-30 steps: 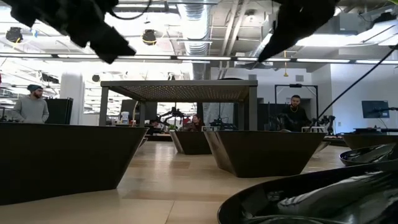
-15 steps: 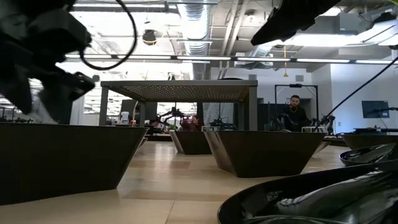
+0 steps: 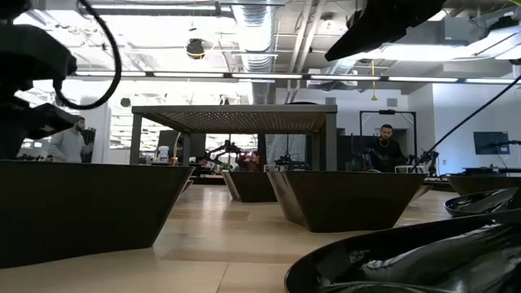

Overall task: Pick & Place Mini shaped plates
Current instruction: Put the black distorted square plate on the shelf

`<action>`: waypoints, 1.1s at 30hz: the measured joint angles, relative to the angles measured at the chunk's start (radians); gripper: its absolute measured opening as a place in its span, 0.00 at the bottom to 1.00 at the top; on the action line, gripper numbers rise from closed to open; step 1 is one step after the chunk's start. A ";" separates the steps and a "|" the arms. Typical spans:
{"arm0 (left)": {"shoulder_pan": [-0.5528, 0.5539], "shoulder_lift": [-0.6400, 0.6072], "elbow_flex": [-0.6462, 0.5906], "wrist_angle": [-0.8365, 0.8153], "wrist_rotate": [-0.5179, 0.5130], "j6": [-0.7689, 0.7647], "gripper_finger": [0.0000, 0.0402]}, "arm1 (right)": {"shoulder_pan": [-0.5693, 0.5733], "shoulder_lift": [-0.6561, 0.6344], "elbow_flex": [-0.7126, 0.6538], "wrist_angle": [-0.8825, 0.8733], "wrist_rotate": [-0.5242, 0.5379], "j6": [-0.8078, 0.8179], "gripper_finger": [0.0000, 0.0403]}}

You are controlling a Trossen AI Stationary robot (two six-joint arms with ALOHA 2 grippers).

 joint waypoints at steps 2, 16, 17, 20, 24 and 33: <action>-0.011 0.026 0.000 0.005 -0.034 0.003 0.39 | -0.008 0.000 0.000 0.002 0.000 -0.004 0.25; -0.009 0.033 0.116 0.002 -0.115 0.086 0.02 | -0.034 0.000 0.000 0.013 -0.002 -0.012 0.25; -0.008 0.032 0.148 0.002 -0.122 0.111 0.02 | -0.034 0.000 0.000 0.013 -0.002 -0.012 0.25; -0.006 0.031 0.253 -0.023 -0.179 0.236 0.02 | -0.034 0.000 0.000 0.014 -0.003 -0.012 0.25; 0.025 0.031 0.389 -0.230 -0.344 0.427 0.02 | -0.034 0.000 0.000 0.014 -0.003 -0.012 0.25; 0.377 0.031 0.486 -0.068 -0.412 0.777 0.02 | -0.034 0.000 0.000 0.014 -0.003 -0.011 0.25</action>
